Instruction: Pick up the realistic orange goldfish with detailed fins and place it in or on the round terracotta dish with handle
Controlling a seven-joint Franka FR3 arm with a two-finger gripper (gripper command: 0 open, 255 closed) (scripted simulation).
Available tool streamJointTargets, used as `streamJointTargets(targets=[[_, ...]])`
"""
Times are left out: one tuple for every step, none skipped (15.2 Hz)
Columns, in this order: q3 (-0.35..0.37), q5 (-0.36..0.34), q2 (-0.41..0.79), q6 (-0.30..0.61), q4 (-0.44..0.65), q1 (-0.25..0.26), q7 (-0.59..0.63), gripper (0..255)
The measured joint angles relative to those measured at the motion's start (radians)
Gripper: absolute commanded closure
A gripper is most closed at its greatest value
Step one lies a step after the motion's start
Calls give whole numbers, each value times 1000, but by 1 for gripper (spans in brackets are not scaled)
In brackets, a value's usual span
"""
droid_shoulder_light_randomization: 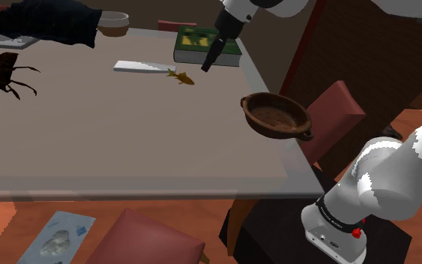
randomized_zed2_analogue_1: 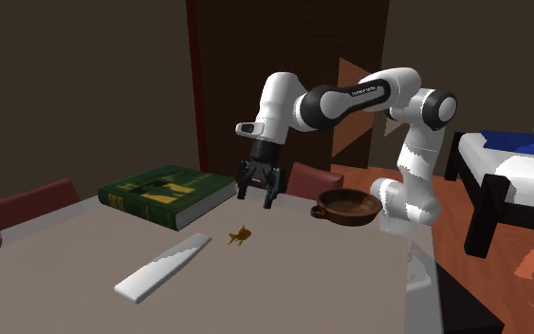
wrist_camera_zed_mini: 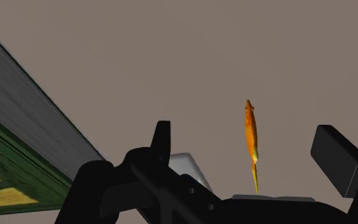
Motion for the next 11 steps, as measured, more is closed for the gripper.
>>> streamJointTargets(targets=[[4,11,29,8,26,11,-21,0],[13,20,55,18,50,24,-37,0],[14,32,77,26,68,32,-65,0],[18,42,105,26,99,40,-88,0],[24,48,119,30,114,48,-100,0],[28,52,135,41,123,53,-106,0],[30,55,143,51,120,56,-113,0],[31,58,152,59,122,57,-118,0],[31,61,158,72,116,58,-123,0],[33,62,163,82,111,59,-123,0],[35,64,170,94,107,61,-124,0]])
